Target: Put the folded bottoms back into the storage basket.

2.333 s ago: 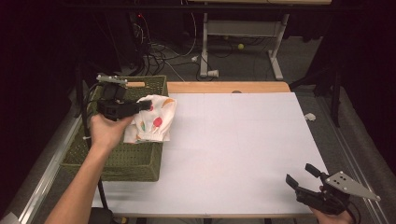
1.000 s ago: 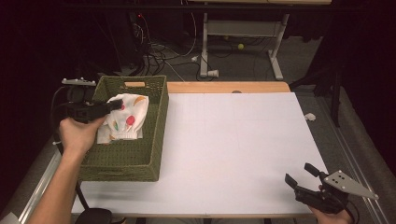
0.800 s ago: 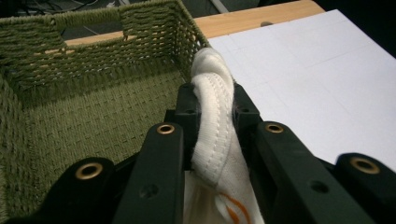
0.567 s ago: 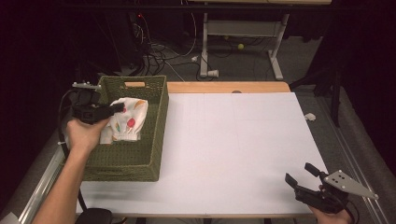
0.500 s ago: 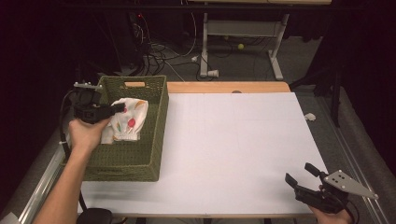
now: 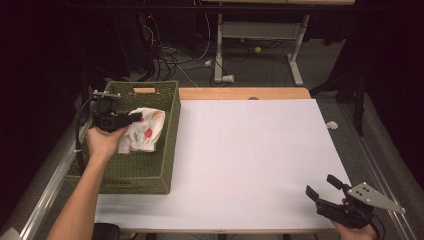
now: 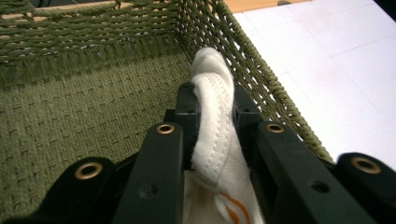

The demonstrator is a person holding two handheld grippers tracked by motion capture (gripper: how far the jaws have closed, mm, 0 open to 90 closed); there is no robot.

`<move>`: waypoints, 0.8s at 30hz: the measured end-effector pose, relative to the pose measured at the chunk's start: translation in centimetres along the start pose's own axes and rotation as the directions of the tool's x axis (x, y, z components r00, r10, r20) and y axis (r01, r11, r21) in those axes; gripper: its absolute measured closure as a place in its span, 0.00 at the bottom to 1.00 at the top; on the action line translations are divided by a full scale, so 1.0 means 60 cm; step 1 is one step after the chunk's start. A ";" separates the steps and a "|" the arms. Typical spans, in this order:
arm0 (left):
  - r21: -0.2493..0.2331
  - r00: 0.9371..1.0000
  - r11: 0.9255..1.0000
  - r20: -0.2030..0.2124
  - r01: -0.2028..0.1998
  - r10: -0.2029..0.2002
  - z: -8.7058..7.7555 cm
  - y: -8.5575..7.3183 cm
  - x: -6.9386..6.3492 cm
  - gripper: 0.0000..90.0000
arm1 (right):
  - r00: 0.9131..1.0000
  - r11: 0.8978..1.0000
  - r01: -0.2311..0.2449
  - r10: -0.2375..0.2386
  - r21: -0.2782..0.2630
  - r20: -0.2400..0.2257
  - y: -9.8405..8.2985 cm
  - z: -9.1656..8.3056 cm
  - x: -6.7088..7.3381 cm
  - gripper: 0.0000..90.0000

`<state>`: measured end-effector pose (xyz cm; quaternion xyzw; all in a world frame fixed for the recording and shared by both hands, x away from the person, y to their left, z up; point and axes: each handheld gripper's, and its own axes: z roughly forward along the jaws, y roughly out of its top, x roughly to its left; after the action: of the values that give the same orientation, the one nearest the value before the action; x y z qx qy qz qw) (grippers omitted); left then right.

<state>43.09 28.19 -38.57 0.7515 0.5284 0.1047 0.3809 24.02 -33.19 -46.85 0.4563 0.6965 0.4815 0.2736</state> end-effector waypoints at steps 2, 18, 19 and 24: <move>0.003 1.000 1.000 0.001 0.002 -0.002 0.008 0.002 0.002 0.84 | 1.000 1.000 -0.004 0.004 -0.002 -0.001 0.000 -0.001 -0.001 0.21; 0.046 0.998 0.998 -0.043 0.053 -0.051 0.059 -0.006 0.038 0.83 | 1.000 1.000 -0.013 0.013 0.000 -0.006 -0.001 0.000 -0.003 0.21; 0.046 0.997 0.997 -0.046 0.059 -0.057 0.060 -0.007 0.041 0.83 | 1.000 1.000 -0.012 0.012 0.000 -0.006 -0.001 0.000 -0.003 0.21; 0.051 0.995 0.996 -0.067 0.073 -0.070 0.065 -0.009 0.049 0.83 | 1.000 1.000 -0.010 0.010 0.000 -0.005 -0.001 0.000 -0.003 0.21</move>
<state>46.12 29.06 -42.38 0.7382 0.5697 0.1012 0.3467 24.07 -33.34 -46.92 0.4588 0.6949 0.4839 0.2694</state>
